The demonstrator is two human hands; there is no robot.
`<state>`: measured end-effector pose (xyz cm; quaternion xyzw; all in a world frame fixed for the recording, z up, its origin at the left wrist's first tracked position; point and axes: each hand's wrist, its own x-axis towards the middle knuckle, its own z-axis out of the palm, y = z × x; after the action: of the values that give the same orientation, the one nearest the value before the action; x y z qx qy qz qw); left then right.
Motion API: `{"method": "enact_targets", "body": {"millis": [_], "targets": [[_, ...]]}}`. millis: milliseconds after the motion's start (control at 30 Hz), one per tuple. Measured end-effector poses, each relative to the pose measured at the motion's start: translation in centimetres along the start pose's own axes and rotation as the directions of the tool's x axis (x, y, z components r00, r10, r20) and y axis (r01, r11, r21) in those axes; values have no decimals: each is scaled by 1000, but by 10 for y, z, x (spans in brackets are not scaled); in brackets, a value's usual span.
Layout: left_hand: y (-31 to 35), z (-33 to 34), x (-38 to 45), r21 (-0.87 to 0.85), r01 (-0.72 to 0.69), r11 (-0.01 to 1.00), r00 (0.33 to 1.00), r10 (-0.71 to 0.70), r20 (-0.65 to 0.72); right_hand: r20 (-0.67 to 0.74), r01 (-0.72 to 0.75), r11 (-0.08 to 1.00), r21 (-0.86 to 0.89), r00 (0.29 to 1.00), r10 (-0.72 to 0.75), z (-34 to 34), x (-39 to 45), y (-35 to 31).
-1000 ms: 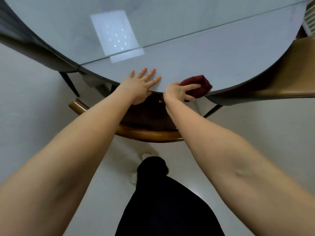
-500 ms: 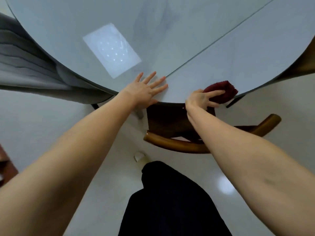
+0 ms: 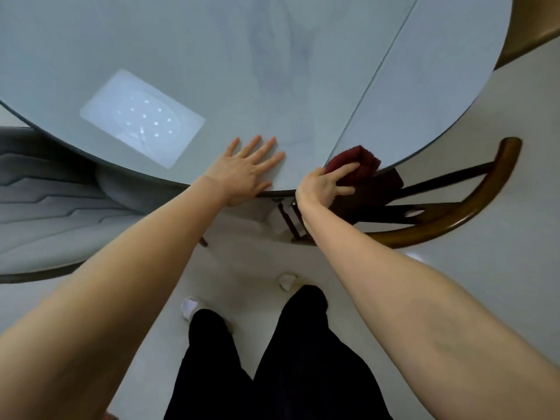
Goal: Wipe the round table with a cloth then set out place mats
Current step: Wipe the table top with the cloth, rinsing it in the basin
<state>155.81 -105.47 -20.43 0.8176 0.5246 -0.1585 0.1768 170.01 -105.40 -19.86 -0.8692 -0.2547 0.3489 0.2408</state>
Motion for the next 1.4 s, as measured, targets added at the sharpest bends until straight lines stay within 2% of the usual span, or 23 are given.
{"method": "enact_targets", "body": {"millis": [67,233,300,333,400,467,533,600,667,767,900,967,1033,1100,1133,1167,1233,1333,1400], "targets": [[-15,4,-10,3,-52,999,999,52,-15,-18,-4,999,-49,1000,3,7,-20,-2],[-47,11,-38,36,-142,989,989,140,50,71,-63,995,-72,995,68,22,-85,5],[-52,4,-42,0,-169,986,984,169,61,127,-56,990,-133,989,73,13,-96,0],[-52,-1,-44,-17,-177,984,983,177,44,134,6,985,-175,991,18,8,-101,-5],[-55,-16,-44,-68,-143,987,990,143,-17,63,256,946,-199,967,-248,2,-103,-20],[-57,-27,-40,-72,-51,996,998,48,-40,-32,532,809,-249,831,-556,-1,-88,-36],[-59,-28,-36,-39,49,998,998,-47,31,18,668,664,-336,709,-705,1,-55,-46],[-63,-21,-29,-39,90,995,991,-86,103,202,696,579,-424,696,-689,9,-14,-50],[-67,-11,-28,-58,74,996,993,-69,95,402,702,523,-484,709,-579,19,13,-45],[-73,0,-19,-103,62,993,997,-57,55,472,725,475,-499,686,-553,39,23,-29],[-84,1,-28,-132,6,991,998,2,62,603,814,402,-419,581,-547,41,-29,8],[-91,-2,-39,-170,0,986,992,21,123,670,819,435,-375,563,-483,35,-59,25],[-96,-12,-58,-272,86,959,978,-30,205,738,760,578,-296,566,-367,27,-91,26],[-101,-26,-70,-372,203,906,961,-111,252,762,612,769,-187,585,-279,24,-113,6],[-104,-35,-80,-435,244,866,955,-138,261,762,546,823,-156,597,-251,23,-123,-7],[-107,-43,-89,-512,273,814,953,-157,259,756,514,849,-118,601,-259,24,-130,-20],[-119,-64,-109,-708,303,638,953,-193,234,741,462,887,-19,602,-298,26,-143,-57],[-156,-93,-155,-909,306,282,916,-348,200,800,443,887,133,480,-360,44,-175,-123],[-189,-104,-197,-958,207,198,897,-428,106,847,510,843,175,358,-392,62,-204,-163]]}}
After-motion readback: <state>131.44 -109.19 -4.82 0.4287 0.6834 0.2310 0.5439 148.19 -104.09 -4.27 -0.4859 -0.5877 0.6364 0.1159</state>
